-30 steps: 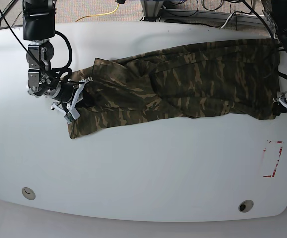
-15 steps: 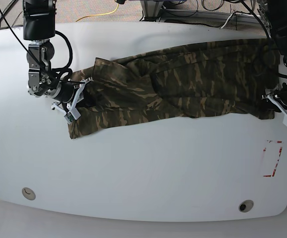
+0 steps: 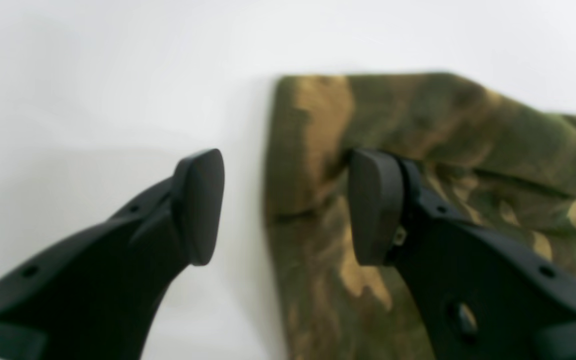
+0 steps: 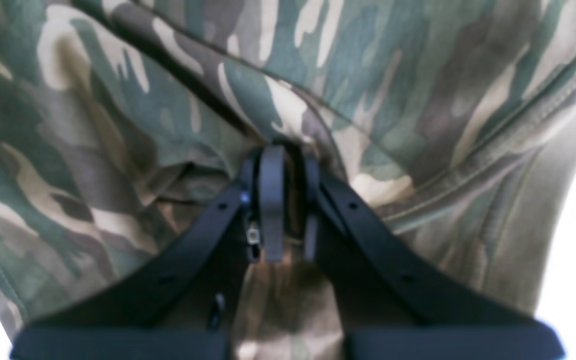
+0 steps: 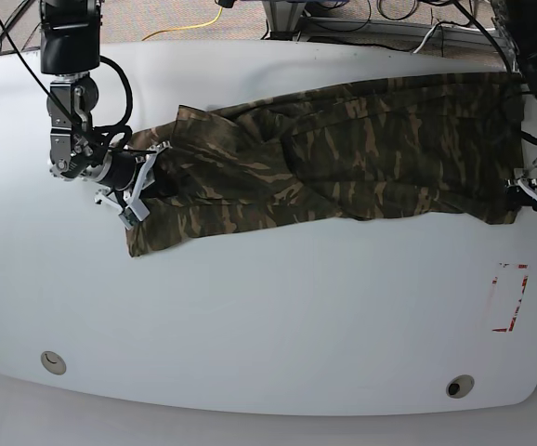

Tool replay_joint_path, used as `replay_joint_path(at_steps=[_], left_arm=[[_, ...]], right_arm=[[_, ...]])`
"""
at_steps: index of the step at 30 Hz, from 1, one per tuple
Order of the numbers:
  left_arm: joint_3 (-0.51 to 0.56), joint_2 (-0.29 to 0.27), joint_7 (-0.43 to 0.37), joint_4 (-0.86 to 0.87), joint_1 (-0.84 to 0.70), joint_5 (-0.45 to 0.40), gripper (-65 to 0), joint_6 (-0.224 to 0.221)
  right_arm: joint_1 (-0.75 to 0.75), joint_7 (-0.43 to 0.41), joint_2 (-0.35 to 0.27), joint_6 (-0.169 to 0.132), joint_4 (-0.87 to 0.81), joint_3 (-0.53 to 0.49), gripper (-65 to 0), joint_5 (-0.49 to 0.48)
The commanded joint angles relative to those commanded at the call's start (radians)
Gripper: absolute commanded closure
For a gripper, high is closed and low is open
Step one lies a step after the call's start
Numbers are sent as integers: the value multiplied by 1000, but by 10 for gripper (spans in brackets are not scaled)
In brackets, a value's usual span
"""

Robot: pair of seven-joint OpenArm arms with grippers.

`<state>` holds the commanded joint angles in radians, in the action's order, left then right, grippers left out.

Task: Layout the t-shirt on the table in an organized manner, then fold the t-shirt properly
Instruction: 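Grasp the shirt end with the left gripper and tug it outward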

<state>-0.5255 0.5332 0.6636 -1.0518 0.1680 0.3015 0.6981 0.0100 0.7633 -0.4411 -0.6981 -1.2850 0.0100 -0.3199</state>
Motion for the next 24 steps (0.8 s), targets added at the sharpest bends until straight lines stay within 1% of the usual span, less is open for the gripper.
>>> replay_joint_path(at_steps=[5,13,19,21,24], left_arm=[[-3,0,0,-21,-11,0,-367,0],[-2,-6,-5,-18,-12,-5,-367,0],[2,-46,-8,6,-3,-6,-367,0],[6,-48,-8,20,9,-6,-367,0],[48,-49,-8,63,44,-6,-367,0]], right_arm=[[-2,-3,-18,0,0,0,-49,0],[-3,-3,-31,0,0,0,-48,0],[-5,-3,-31,0,-3,0,-48,0],[-8,-3,-31,0,-5,0,-48,-2],[-18,-3,-31,0,-11,0,-48,-2]])
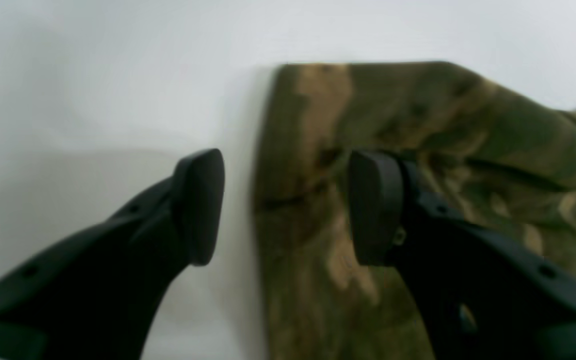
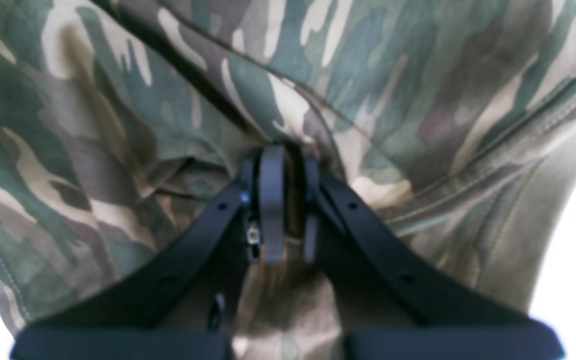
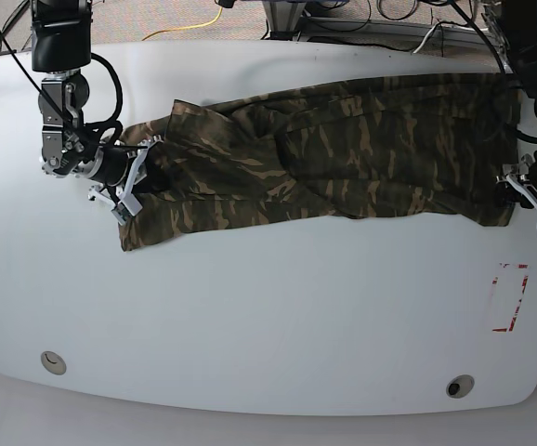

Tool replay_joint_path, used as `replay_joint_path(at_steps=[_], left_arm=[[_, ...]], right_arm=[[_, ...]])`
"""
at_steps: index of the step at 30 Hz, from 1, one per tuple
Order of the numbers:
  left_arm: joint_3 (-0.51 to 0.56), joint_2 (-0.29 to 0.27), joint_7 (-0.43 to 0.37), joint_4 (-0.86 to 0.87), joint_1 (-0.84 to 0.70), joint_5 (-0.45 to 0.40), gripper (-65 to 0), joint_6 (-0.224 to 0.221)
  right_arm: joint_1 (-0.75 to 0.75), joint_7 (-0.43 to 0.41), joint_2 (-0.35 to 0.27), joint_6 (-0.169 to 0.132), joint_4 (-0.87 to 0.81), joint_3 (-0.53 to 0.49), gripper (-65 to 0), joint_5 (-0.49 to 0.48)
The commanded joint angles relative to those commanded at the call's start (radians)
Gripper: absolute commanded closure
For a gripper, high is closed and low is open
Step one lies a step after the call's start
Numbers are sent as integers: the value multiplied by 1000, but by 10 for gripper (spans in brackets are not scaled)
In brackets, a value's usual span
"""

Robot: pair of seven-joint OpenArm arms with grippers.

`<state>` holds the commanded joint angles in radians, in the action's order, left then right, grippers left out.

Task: Layout the t-shirt on the table in an organized manner, then fold the t-shirt properly
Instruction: 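Grasp the shirt end with the left gripper and tug it outward, then release the left gripper and move it along the shirt's side edge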

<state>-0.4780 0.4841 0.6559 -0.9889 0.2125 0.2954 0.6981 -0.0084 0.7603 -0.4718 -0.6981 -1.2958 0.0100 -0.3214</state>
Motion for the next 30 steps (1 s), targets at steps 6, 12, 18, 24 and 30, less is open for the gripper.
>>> replay_joint_path(at_steps=[6,12,18,24,30], left_arm=[[28,-2,-52,57,20,2,-367,0],[28,-2,-54,61,20,3,-367,0],[28,-2,-54,55,17,5,-365,0],[28,-12,-55,54,20,6,-194,0],[28,-18,-55,49,21,6,-42,0]], right_arm=[[-18,3,0,0,-40,0,-48,0],[-26,3,0,0,-52,0,-48,0],[-26,3,2,0,-52,0,-48,0],[-26,3,5,0,-52,0,-48,0],[-26,3,5,0,-52,0,-48,0]])
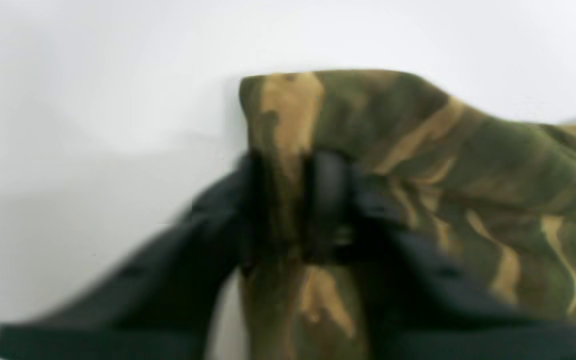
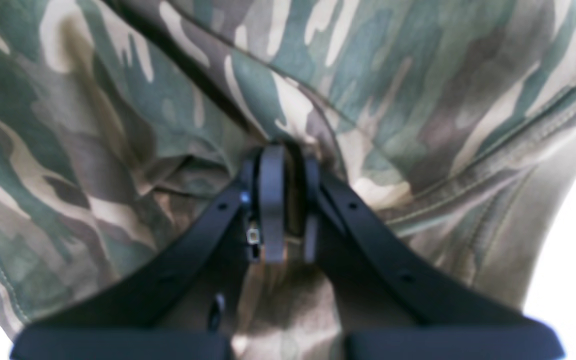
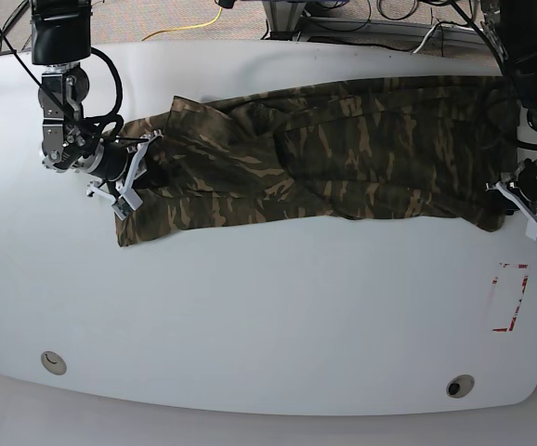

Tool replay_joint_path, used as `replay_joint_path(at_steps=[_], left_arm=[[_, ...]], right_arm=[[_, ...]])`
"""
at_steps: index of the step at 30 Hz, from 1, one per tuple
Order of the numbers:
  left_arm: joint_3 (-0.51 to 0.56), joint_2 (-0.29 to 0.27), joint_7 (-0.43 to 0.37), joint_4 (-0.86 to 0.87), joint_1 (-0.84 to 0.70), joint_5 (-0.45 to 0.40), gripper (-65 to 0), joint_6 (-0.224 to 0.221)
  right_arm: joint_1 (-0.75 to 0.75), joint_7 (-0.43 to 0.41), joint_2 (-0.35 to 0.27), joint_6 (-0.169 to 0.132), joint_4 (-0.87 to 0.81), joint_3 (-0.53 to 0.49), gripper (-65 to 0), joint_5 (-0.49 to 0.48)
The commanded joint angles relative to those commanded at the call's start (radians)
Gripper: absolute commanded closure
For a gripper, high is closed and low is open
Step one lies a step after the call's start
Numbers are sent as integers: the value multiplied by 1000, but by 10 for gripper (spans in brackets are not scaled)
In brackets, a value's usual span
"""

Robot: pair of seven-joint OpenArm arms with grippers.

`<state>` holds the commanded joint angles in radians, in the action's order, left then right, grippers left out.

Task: Layout the t-shirt on the table in an organized manner, then fold the t-shirt properly
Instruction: 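Release the left gripper and move it along the shirt's side edge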

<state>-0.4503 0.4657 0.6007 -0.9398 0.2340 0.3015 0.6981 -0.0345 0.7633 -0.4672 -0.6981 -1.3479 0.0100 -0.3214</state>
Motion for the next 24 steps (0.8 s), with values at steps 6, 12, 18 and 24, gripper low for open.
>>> replay_joint_path(at_steps=[6,12,18,24], left_arm=[[-2,-3,5,-121,-12,0,-42,0],[-5,-15,69,-293,-81,0,-42,0],[-6,-15,115,-479,-175,2,-42,0],[-8,-15,124,-605,-278,2,-42,0]], right_arm=[[0,0,2,0,3,0,-48,0],[0,0,2,0,5,0,-48,0],[0,0,2,0,5,0,-48,0],[0,0,2,0,5,0,-48,0]])
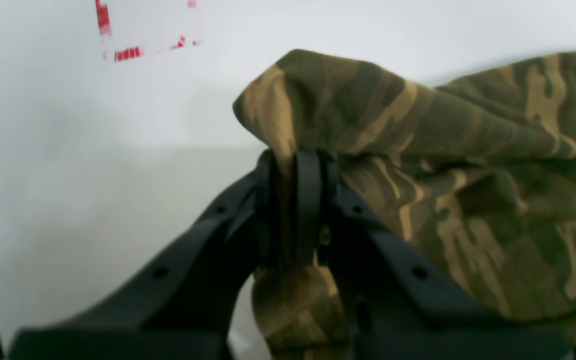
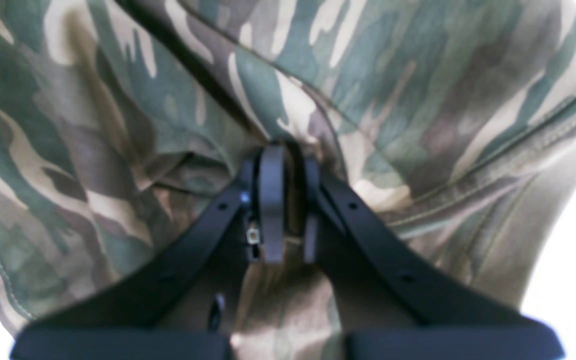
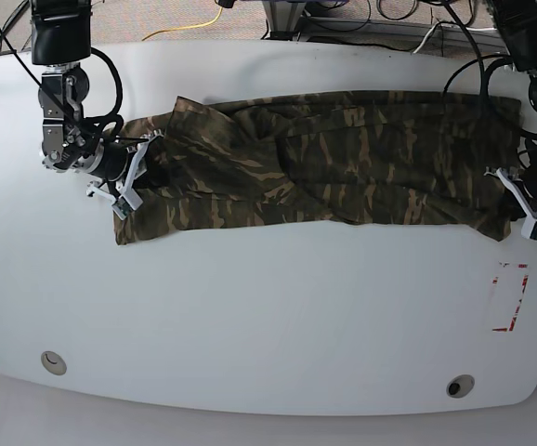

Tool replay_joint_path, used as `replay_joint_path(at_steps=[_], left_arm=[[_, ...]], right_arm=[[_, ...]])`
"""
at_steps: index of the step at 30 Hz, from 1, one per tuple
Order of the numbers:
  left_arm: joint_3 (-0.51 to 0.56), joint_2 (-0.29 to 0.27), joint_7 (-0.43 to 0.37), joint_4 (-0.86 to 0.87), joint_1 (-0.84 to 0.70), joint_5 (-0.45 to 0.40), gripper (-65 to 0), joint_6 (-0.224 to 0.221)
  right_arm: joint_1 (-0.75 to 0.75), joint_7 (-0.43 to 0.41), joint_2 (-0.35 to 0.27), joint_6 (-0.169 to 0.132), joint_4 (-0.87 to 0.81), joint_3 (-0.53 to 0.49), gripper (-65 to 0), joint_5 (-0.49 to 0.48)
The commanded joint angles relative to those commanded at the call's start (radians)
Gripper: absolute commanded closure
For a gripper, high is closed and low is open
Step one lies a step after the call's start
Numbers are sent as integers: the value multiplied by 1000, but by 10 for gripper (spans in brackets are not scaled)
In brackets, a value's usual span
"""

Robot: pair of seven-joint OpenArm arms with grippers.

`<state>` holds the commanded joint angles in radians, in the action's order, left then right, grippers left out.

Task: Layout the t-shirt on the table in an organized manner, then fold the t-shirt properly
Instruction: 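Release the left gripper and move it along the shirt's side edge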

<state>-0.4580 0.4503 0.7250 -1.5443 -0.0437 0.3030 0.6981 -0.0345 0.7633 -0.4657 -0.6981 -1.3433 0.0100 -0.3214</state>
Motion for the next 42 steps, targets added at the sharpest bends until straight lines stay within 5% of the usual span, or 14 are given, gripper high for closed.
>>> replay_joint_path(at_steps=[14,24,31,37,42], left_arm=[[0,5,54,-118,-176,0,-57,0],[-75,3,104,-261,-292,2,-347,0],[-94,11,167,-387,-311,66,-353,0],[-236,44,207,-419,-278,173,-351,0],[-311,43,229,-393,-180,176,-354,0]], right_arm=[[0,0,0,0,0,-2,-48,0],[3,0,0,0,0,-3,-48,0],[5,0,2,0,0,-5,-48,0],[5,0,21,0,0,-6,-48,0],[5,0,25,0,2,-6,-48,0]])
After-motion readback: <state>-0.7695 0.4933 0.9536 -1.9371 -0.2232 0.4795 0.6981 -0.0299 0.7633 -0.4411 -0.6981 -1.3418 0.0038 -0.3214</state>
